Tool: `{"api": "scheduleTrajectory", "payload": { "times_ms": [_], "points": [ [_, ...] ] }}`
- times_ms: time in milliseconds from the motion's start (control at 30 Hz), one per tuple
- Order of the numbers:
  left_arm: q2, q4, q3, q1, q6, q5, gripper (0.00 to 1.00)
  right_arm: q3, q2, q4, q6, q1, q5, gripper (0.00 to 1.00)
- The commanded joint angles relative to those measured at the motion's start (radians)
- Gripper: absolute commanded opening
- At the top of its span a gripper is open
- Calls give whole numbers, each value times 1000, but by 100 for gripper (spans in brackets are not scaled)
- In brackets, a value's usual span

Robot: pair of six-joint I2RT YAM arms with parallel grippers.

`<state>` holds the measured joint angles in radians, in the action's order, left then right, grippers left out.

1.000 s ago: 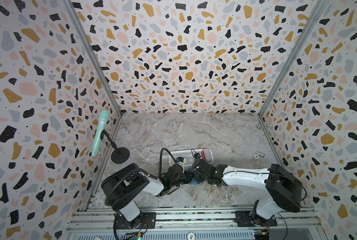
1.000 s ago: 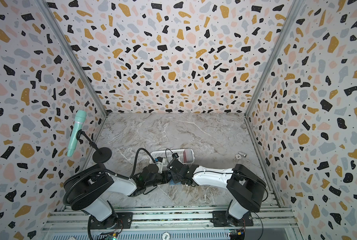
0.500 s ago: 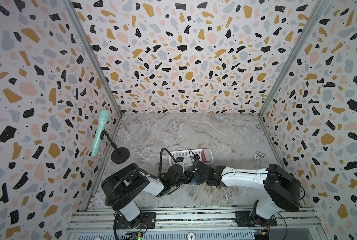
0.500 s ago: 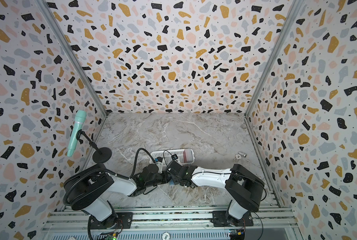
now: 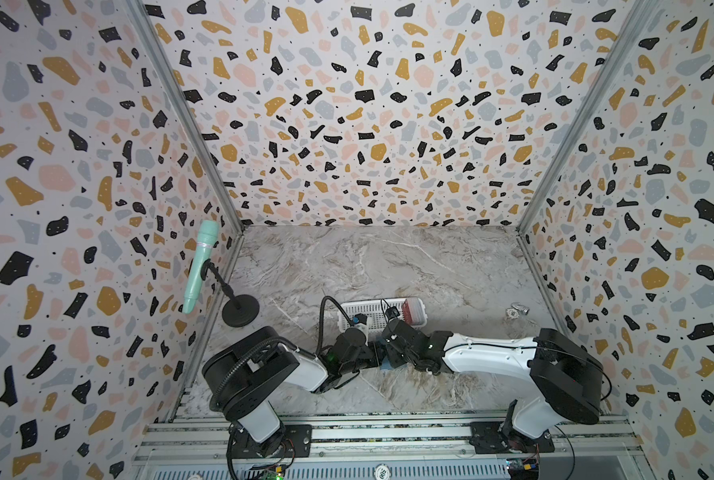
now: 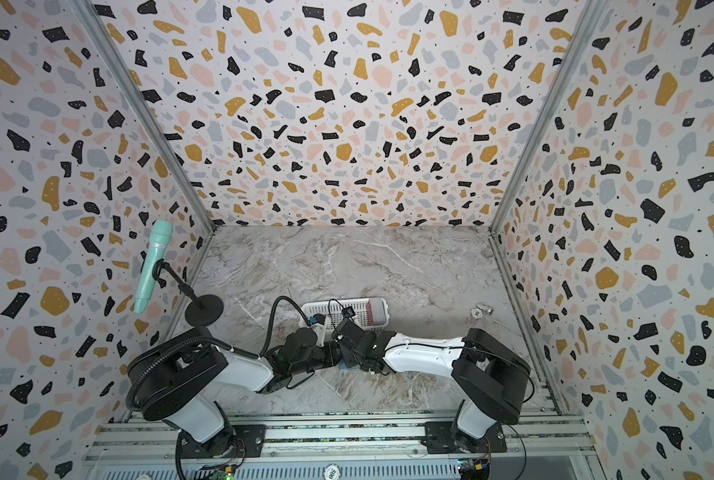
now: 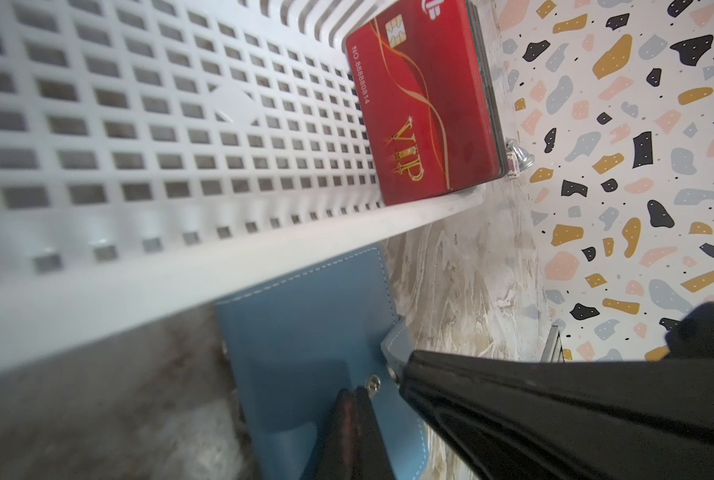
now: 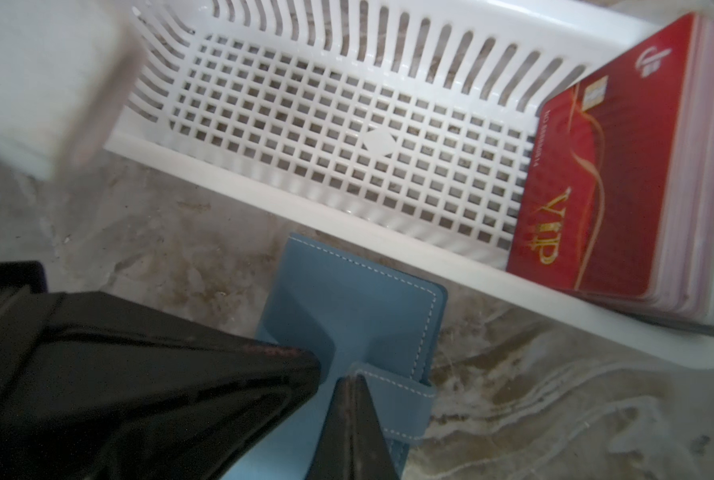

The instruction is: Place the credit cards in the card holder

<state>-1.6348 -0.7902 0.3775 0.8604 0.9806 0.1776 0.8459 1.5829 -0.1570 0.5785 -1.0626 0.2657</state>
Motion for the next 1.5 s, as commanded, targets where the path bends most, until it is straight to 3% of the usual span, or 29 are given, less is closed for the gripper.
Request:
{"api": "scheduleTrajectory", "payload": {
  "times_ms": [0, 667, 1467],
  "points": [
    [-23, 14, -19, 12, -2, 15, 0, -3, -14, 18, 0, -5, -20, 1],
    [-13, 5, -33, 14, 21, 2, 0, -37, 25, 34, 14, -4, -49, 0],
    [-23, -31, -60, 13, 86, -30, 0, -184, -41, 130, 102, 3, -124, 0]
  ]
}}
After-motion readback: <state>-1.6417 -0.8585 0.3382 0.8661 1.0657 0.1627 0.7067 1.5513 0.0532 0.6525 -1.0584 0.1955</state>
